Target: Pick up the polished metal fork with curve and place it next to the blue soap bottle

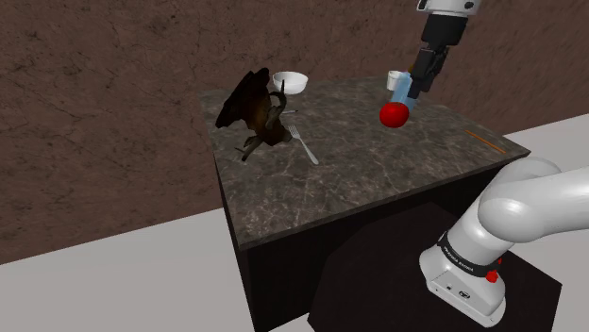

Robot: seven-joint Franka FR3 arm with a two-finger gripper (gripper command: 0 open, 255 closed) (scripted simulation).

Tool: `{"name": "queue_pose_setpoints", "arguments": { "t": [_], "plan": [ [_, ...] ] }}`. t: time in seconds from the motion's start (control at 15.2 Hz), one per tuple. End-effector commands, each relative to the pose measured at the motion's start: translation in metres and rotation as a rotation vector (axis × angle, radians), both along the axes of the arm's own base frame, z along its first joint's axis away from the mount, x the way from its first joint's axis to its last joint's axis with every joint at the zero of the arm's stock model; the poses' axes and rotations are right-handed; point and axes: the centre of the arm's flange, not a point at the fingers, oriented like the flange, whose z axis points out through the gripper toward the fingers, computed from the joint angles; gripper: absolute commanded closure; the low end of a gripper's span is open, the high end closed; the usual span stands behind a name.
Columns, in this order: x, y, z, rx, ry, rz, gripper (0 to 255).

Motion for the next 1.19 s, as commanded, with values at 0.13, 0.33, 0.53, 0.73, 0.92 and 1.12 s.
{"name": "queue_pose_setpoints", "arguments": {
  "t": [0.13, 0.33, 0.53, 0.73, 0.92, 1.12],
  "plan": [
    [0.014, 0.012, -0.017, -0.013, -0.020, -0.027, 0],
    [0.037, 0.028, -0.041, -0.033, -0.050, -0.068, 0],
    [0.061, 0.043, -0.065, -0.053, -0.080, -0.109, 0],
    [0.086, 0.057, -0.089, -0.073, -0.110, -0.151, 0],
    [0.113, 0.069, -0.112, -0.093, -0.140, -0.192, 0],
    [0.140, 0.079, -0.135, -0.113, -0.170, -0.233, 0]
  ]
}}
